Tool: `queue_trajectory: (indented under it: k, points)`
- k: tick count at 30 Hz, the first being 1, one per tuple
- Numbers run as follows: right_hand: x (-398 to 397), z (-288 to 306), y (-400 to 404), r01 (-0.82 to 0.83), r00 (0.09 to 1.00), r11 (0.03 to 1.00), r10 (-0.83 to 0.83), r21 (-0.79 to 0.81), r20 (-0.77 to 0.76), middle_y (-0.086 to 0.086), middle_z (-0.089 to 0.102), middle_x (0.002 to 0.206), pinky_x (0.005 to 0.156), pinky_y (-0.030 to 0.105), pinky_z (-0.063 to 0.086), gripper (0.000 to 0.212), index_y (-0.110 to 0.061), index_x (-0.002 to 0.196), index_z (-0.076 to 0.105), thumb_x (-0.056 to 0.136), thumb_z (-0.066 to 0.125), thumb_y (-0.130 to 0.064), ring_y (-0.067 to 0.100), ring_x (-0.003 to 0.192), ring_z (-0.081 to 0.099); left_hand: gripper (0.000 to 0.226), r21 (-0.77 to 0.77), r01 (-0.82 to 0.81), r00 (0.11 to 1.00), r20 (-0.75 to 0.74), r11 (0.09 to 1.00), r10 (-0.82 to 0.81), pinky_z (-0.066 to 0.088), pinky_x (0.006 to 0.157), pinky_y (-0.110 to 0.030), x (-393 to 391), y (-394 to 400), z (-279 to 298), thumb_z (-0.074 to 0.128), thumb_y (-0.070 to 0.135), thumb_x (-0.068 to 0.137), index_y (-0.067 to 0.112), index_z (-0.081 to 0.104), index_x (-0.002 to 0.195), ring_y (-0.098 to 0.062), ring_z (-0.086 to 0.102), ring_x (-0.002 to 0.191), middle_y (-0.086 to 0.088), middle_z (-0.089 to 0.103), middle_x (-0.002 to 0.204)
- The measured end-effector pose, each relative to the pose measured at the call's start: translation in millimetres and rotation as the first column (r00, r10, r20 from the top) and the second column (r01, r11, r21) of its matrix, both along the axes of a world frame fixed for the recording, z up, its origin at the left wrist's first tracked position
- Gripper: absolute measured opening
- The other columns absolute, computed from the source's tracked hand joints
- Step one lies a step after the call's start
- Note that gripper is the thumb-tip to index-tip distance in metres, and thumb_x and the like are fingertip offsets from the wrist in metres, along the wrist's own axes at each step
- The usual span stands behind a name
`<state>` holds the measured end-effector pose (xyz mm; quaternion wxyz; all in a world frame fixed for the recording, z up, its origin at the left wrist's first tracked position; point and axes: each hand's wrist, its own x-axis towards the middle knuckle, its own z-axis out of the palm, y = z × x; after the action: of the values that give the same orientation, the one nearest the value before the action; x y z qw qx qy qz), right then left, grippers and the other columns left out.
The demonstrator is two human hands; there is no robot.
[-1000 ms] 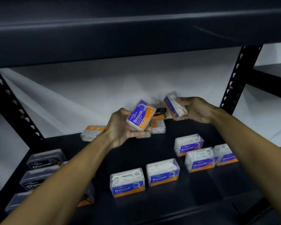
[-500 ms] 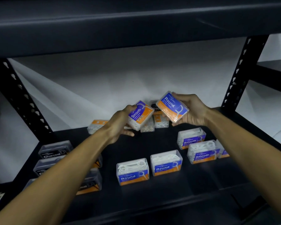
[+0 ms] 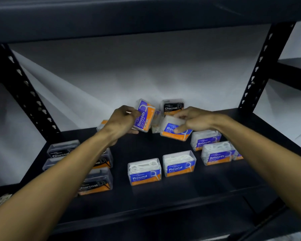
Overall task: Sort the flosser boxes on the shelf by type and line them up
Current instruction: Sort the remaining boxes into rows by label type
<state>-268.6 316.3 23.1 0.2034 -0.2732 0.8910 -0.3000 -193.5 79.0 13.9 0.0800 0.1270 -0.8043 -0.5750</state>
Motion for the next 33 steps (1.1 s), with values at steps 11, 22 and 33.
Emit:
queue_trajectory:
  k: [11,22,33]
  points:
    - [37,-18,-51,-0.192,0.965,0.947,0.229,0.257,-0.124,-0.004,0.064,0.113,0.089,0.034,0.050,0.037,-0.023,0.118,0.061,0.082,0.069,-0.026,0.013,0.100,0.060,0.030,0.032,-0.079,0.997,-0.019,0.996,0.080,0.061,0.066,-0.032,12,-19,-5,0.063,0.029,0.092,0.014,0.055,0.117,-0.018,0.072,0.082,-0.007,0.070,0.101]
    - [43,-37,-96,-0.263,0.944,0.934,0.301,0.243,-0.137,-0.004,0.069,0.106,0.082,0.030,0.050,0.031,-0.020,0.109,0.064,0.081,0.072,-0.030,0.011,0.092,0.062,0.032,0.001,-0.113,0.993,-0.030,0.994,0.113,0.061,0.065,-0.032,21,-31,-5,0.064,0.029,0.092,0.012,0.054,0.118,-0.016,0.072,0.076,-0.005,0.069,0.096]
    - [43,-39,-103,-0.281,0.944,0.933,0.311,0.226,-0.108,-0.004,0.062,0.121,0.094,0.038,0.049,0.056,-0.025,0.128,0.054,0.078,0.074,-0.038,0.013,0.105,0.059,0.031,-0.038,-0.100,0.995,-0.032,0.994,0.098,0.061,0.065,-0.029,24,-38,-7,0.064,0.032,0.092,0.017,0.052,0.116,-0.014,0.072,0.079,-0.005,0.068,0.102]
